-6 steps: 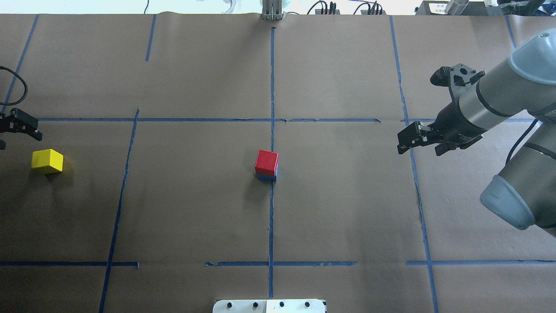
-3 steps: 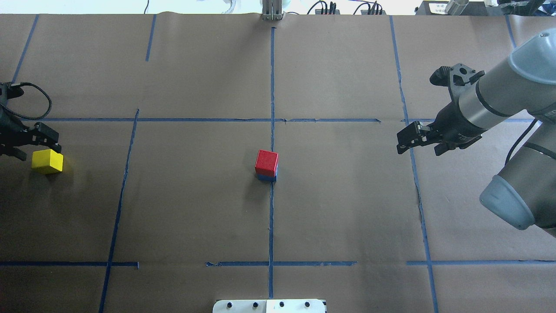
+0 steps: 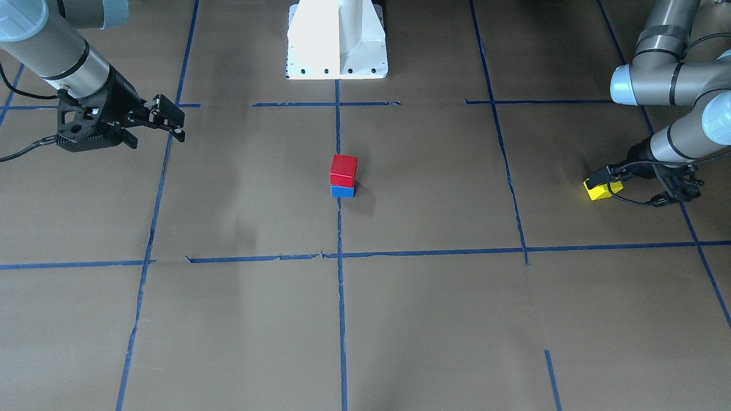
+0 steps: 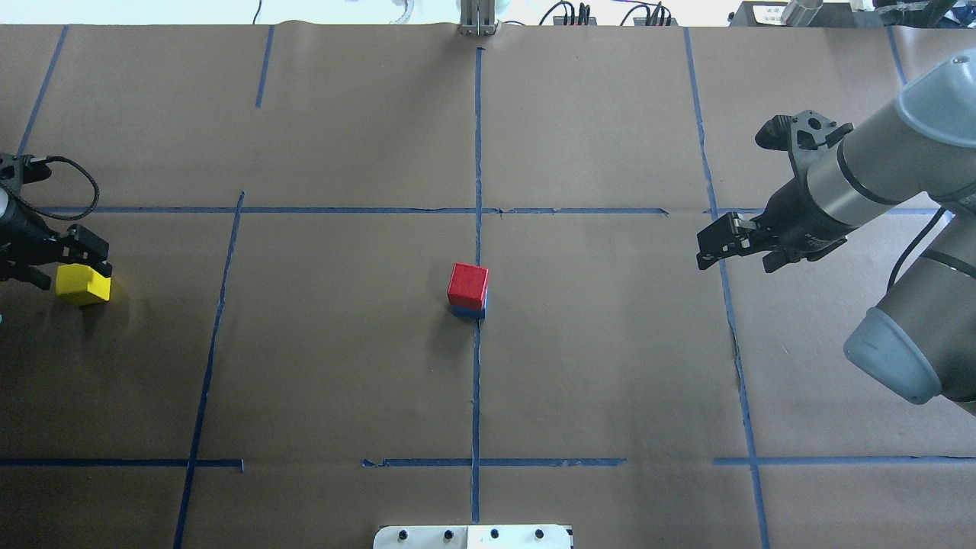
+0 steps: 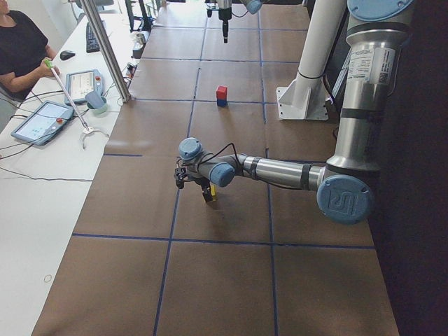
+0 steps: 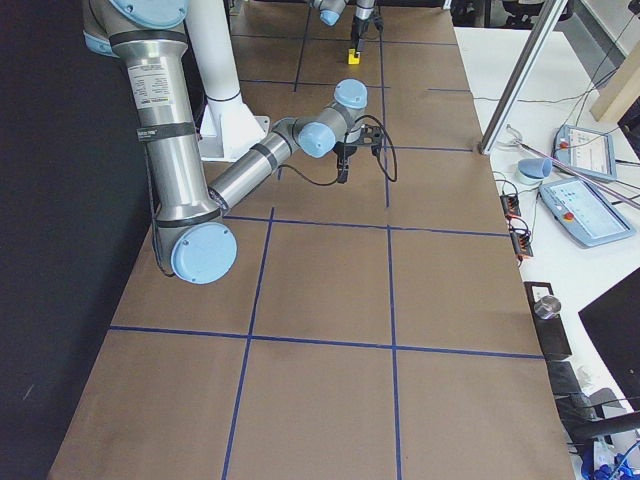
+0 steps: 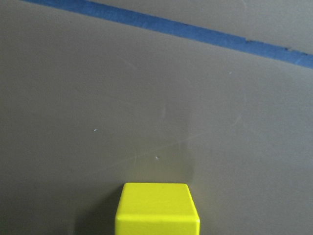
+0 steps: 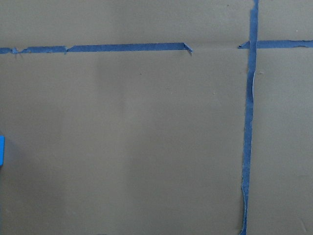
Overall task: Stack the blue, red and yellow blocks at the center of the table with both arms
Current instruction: 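Move the left gripper down onto the yellow cube and close it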
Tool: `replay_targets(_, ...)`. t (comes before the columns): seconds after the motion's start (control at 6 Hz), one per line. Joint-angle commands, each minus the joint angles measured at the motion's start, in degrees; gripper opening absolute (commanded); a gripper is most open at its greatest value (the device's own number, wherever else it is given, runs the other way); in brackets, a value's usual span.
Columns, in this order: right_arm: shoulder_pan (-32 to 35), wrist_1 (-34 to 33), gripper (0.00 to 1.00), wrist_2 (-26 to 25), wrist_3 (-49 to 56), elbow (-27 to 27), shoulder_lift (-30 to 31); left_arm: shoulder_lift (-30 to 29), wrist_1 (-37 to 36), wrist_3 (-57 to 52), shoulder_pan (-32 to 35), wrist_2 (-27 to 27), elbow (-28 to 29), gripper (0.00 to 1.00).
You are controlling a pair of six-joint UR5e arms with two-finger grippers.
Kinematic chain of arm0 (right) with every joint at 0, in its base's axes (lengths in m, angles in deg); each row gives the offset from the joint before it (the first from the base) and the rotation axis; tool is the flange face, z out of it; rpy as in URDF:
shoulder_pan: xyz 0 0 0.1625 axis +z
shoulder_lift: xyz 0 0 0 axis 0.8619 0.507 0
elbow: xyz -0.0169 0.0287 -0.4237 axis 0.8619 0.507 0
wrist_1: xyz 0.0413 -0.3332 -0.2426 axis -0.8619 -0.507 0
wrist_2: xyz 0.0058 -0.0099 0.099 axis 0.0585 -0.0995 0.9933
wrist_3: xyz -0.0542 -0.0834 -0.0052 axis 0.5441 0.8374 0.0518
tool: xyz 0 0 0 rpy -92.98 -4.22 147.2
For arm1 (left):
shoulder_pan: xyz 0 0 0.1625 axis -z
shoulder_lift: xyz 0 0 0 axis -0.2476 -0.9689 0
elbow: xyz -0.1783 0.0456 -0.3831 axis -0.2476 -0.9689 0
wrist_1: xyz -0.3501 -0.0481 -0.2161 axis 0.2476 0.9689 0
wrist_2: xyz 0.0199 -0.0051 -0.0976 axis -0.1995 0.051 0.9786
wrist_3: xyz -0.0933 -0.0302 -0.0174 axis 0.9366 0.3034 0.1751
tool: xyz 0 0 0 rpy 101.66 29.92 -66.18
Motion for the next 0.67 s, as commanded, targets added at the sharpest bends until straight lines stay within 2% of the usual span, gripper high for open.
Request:
replay_targets(0.0,0.0,0.0,1.0,0.1,0.0,-0.3,0.1,-0.1,0.1,-0.4,-0.8,-2.5,1.2,1.0)
replay_targets(0.17,-0.1,0.0,1.0,0.1,0.0,-0.3,0.1,-0.1,0.1,-0.4,-1.3,-2.5,1.7,0.84)
replay_targets(0.33,0.0,0.0,1.0,0.0,0.0,-0.3,0.3,-0.7,0.1,-0.3,-1.4,-2.5,1.6,0.27)
replay_targets(0.5,-0.1,0.0,1.0,0.0,0.0,-0.3,0.3,-1.5,-0.1,0.2,-1.4,-2.5,1.4,0.04)
